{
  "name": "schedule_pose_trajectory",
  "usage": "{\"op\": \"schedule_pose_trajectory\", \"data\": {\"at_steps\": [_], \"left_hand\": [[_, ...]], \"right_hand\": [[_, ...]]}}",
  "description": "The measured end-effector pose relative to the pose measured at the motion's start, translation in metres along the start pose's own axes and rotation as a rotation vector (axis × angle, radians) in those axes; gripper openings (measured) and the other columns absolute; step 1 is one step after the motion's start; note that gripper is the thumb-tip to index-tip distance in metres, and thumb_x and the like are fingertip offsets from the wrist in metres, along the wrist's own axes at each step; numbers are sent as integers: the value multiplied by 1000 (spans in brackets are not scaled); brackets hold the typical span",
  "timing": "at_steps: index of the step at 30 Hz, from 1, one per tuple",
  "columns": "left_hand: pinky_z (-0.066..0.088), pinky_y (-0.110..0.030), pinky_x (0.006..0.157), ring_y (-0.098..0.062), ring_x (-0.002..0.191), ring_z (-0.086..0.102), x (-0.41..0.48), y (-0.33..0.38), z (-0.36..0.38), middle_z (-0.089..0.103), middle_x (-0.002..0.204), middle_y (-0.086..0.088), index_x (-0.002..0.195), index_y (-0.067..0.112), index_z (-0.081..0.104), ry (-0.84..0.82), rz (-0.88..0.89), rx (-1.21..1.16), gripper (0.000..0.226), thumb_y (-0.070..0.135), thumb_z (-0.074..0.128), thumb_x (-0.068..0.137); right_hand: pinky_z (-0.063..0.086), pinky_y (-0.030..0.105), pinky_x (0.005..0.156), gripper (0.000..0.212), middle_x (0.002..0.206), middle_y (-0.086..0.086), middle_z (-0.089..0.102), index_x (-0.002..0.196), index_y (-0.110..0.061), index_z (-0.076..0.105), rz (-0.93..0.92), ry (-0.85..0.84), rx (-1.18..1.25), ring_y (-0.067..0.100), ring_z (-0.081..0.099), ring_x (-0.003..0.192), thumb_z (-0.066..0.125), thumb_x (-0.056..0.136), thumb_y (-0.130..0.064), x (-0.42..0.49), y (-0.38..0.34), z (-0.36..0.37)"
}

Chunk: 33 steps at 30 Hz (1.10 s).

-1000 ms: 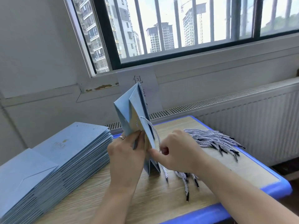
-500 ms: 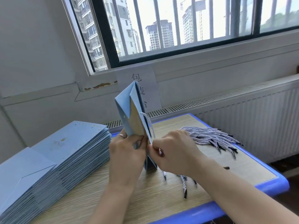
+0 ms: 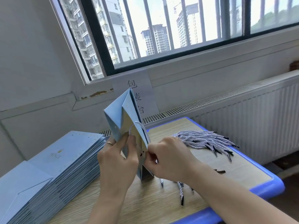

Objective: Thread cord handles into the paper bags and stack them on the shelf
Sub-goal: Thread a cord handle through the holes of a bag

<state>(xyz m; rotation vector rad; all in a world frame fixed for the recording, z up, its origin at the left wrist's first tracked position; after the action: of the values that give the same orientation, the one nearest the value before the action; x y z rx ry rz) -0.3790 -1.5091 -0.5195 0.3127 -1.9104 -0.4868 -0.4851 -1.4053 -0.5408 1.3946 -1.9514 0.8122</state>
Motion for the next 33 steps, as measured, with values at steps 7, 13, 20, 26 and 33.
{"op": "schedule_pose_trajectory", "data": {"at_steps": [7,13,20,26,33], "left_hand": [[35,-8,58,-8,60,52,10,5,9,57,63,4,75,18,79,46,71,57,15,9,74,85],[33,-34,43,-11,45,21,12,2,11,26,45,6,52,19,44,-51,131,176,30,21,53,80],[41,-15,58,2,66,58,-1,8,-2,58,66,23,90,28,76,12,88,42,20,32,56,88],[32,-6,56,3,61,52,2,6,5,44,55,23,74,19,76,14,128,180,17,9,73,87],[31,-15,53,-9,50,38,1,3,11,33,40,1,43,29,45,-118,-22,195,53,12,69,87]], "right_hand": [[24,23,44,26,44,-5,26,53,-20,37,-7,-13,32,24,30,38,53,71,-29,0,-2,-2],[30,25,43,28,44,-2,29,54,-19,36,-13,-19,57,25,33,40,52,75,-29,1,-2,-2],[41,31,44,28,46,2,46,57,-14,50,-11,-65,68,27,43,43,53,79,-31,2,2,2],[42,33,43,27,45,3,40,56,-17,43,-27,-55,109,29,41,42,49,79,-29,3,1,0],[40,31,43,28,44,6,41,55,-15,41,-44,-46,131,29,40,43,48,78,-30,2,4,1]]}}
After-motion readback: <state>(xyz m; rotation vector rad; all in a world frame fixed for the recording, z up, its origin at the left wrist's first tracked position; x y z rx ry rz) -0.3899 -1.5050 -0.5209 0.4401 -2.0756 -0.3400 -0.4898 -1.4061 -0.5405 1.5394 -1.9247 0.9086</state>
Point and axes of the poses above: each hand's wrist, its own x-axis towards the middle knuckle, its own z-axis out of the palm, y = z × x, the point moved 2 cm from there along x, towards the middle knuckle
